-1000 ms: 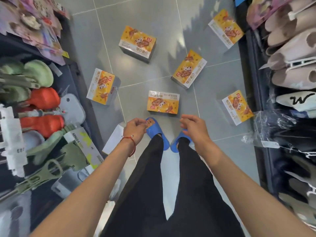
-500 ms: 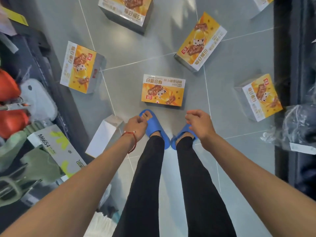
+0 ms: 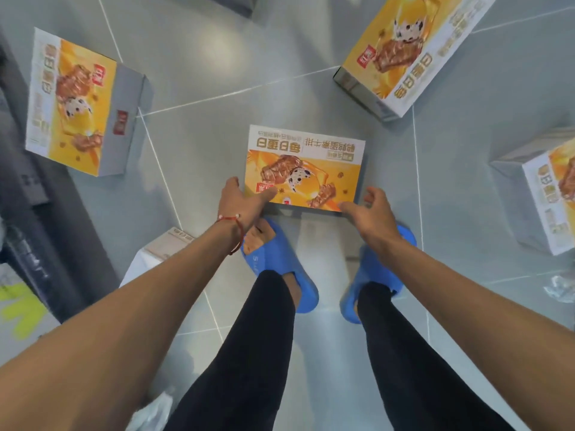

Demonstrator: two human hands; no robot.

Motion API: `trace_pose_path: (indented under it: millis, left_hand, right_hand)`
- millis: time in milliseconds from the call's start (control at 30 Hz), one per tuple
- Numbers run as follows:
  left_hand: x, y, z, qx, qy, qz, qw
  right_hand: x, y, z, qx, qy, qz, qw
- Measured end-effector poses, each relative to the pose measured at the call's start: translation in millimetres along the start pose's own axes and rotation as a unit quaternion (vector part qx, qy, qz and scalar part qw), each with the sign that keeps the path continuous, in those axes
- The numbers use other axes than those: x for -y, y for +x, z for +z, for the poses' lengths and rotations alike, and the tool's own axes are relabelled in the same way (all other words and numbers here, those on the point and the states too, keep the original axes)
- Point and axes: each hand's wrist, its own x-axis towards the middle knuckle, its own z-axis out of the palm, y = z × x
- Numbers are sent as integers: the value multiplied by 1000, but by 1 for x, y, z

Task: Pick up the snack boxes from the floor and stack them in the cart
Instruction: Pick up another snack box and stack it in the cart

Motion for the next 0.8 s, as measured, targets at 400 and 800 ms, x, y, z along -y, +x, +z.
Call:
trace_pose_path:
  millis: [400,800]
  left_hand:
    - [20,62,22,34,-6,41,999]
    - [6,-10,-5,-3,-50,-4,999]
  right_hand:
    - [-23,72,28,43,-14,-56,997]
    - [9,3,-15,91,29,54,994]
